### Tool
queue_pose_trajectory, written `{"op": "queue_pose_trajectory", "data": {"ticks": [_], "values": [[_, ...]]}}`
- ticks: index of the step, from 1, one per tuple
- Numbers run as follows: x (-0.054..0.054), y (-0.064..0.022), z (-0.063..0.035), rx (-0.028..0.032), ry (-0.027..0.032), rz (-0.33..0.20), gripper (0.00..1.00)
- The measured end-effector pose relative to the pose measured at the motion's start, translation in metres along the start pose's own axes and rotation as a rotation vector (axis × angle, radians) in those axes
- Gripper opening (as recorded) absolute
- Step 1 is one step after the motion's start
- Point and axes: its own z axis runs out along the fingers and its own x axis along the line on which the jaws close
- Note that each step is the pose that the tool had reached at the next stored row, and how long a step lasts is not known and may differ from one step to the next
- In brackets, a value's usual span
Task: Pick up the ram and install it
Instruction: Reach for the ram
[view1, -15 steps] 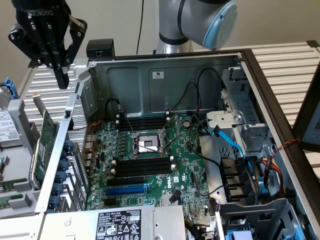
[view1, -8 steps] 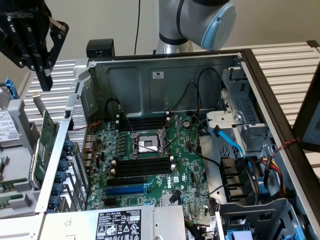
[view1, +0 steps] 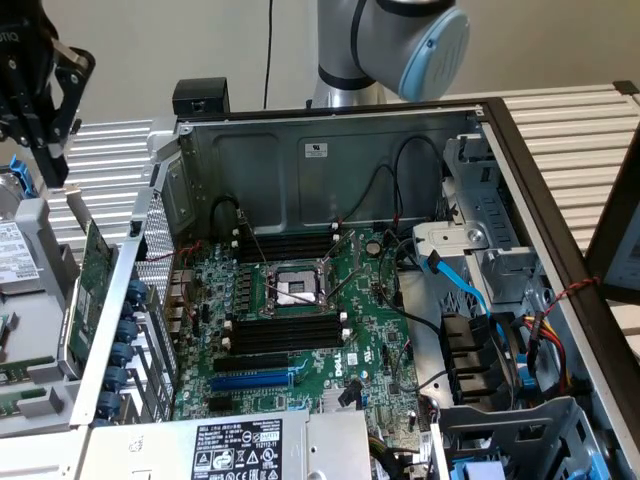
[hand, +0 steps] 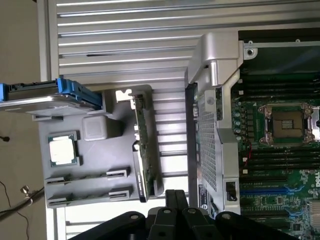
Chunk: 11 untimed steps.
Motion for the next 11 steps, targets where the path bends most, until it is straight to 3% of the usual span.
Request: {"op": "queue_pose_trajectory", "data": {"ticks": [11], "values": [[0.050,-0.0040,0.0014,-0.0001,0.0000,0.000,0.11]]}}
